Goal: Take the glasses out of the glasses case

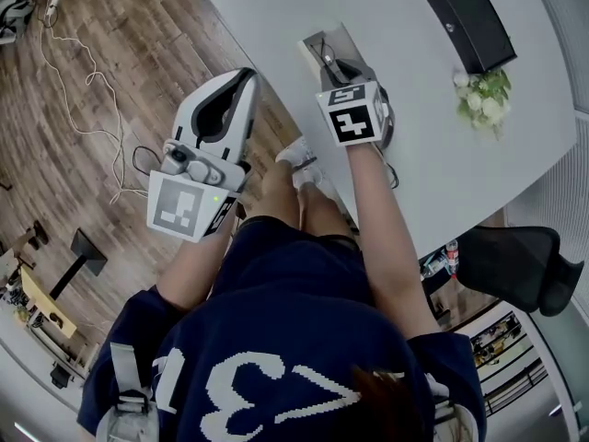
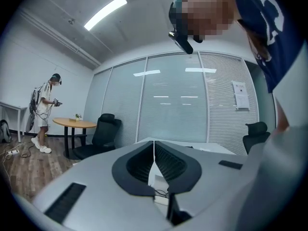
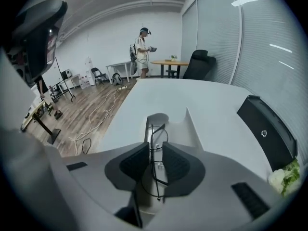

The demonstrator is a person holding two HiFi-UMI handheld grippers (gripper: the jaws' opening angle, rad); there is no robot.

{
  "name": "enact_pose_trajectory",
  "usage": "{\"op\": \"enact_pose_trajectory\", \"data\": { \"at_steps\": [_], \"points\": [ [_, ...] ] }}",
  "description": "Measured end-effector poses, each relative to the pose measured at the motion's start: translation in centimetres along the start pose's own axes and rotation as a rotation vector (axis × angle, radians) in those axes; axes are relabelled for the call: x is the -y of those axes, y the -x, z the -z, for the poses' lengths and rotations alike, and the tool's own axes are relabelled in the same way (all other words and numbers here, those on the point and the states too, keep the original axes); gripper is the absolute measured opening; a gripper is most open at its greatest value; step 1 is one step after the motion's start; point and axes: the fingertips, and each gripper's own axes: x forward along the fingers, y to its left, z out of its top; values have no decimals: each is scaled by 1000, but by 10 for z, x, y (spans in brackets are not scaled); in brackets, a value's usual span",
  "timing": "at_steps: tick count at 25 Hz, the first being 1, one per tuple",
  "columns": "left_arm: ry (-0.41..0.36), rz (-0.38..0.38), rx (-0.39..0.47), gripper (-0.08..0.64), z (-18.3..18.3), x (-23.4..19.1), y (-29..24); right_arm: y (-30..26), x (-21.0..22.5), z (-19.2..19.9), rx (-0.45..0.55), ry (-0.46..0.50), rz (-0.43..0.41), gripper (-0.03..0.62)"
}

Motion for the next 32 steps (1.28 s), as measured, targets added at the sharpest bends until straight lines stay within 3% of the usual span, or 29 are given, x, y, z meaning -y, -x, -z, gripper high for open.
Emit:
{"op": "enact_pose_trajectory", "data": {
  "at_steps": [7, 13, 24, 32],
  "points": [
    [13, -10, -5, 20, 2, -6, 4, -10, -3, 7, -133, 111, -39, 41],
    [3, -21, -6, 20, 0, -6, 4, -11, -3, 5, -126, 101, -70, 28],
    [-35, -46, 49, 20, -28, -6, 5, 70, 19, -56, 308, -82, -78, 25],
    [-103, -90, 141, 20, -80, -8, 11, 166, 31, -124, 616, -102, -59, 25]
  ]
}}
